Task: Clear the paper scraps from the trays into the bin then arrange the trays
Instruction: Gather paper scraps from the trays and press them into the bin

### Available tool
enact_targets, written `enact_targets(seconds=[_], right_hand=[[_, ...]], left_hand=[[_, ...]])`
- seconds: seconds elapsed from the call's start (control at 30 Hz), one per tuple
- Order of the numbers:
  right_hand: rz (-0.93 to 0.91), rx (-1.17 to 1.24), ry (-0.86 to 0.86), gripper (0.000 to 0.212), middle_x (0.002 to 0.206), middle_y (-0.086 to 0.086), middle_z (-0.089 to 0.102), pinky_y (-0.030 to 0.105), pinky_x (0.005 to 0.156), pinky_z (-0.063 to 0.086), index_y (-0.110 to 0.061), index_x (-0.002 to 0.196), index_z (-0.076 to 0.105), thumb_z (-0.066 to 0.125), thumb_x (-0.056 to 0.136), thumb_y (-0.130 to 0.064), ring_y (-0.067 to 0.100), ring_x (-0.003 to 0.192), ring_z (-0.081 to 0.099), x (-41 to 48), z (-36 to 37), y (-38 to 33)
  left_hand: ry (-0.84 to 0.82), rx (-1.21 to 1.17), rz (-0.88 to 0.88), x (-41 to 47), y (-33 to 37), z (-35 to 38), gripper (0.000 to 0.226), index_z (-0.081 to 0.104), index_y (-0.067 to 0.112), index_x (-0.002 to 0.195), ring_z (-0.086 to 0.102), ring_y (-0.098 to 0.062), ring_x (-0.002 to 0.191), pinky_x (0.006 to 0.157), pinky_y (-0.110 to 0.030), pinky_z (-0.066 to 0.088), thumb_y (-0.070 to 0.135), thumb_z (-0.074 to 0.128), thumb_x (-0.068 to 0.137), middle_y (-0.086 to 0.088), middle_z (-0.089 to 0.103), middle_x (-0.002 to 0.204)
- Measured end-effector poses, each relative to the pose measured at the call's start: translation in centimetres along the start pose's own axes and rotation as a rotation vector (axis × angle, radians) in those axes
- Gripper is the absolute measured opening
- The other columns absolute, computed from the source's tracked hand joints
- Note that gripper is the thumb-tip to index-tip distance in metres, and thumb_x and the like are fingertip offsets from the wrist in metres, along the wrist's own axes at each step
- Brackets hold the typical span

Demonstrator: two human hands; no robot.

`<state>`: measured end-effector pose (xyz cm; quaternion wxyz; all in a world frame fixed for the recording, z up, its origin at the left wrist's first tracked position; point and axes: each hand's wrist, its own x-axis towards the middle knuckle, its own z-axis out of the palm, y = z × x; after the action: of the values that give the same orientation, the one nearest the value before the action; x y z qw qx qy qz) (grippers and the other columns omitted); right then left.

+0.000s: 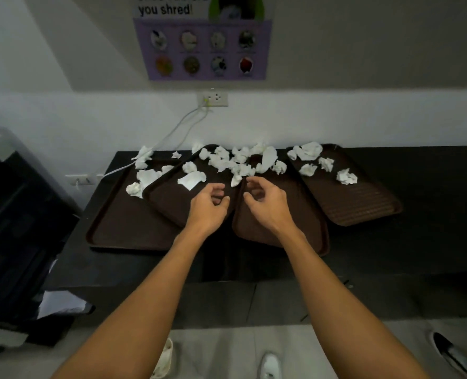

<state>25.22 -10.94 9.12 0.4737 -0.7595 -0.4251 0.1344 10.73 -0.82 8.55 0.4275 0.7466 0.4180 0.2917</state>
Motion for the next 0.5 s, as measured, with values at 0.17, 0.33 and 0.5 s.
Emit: enact_targets(seconds=[0.17,0.33,0.5], right_hand=[[0.014,-0.012,0.013,0.04,0.104,-0.014,0.071,0.028,0.096,0.055,-0.025,0.128,0.069,0.073,0.089,-0.025,0.001,0.098,0.066,3.4,-3.7,3.7],[0.047,-0.024,-0.033,0.04,0.104,-0.016,0.07,0.03,0.095,0.056,-0.026,0.128,0.068,0.074,0.089,-0.026,0.002,0.098,0.065,6.3,-5.2,6.9],[0.067,-0.023,-0.095,0.041,0.106,-0.016,0.069,0.031,0.096,0.056,-0.027,0.129,0.068,0.073,0.089,-0.025,0.002,0.099,0.065,8.7,-5.1,9.6]], left_hand=[[-0.021,-0.009,-0.004,3.3,1.9,4.9,0.033,0.065,0.023,0.125,0.066,-0.007,0.095,0.086,-0.023,0.055,0.023,0.072,0.093,0.008,0.068,0.108],[-0.037,0.002,-0.037,5.9,1.8,8.4,0.033,0.064,0.024,0.125,0.065,-0.006,0.097,0.077,-0.013,0.049,0.022,0.071,0.093,0.009,0.067,0.109],[0.004,0.019,-0.103,9.1,0.6,10.7,0.032,0.064,0.023,0.124,0.065,-0.008,0.097,0.079,-0.015,0.048,0.02,0.071,0.093,0.008,0.067,0.109]])
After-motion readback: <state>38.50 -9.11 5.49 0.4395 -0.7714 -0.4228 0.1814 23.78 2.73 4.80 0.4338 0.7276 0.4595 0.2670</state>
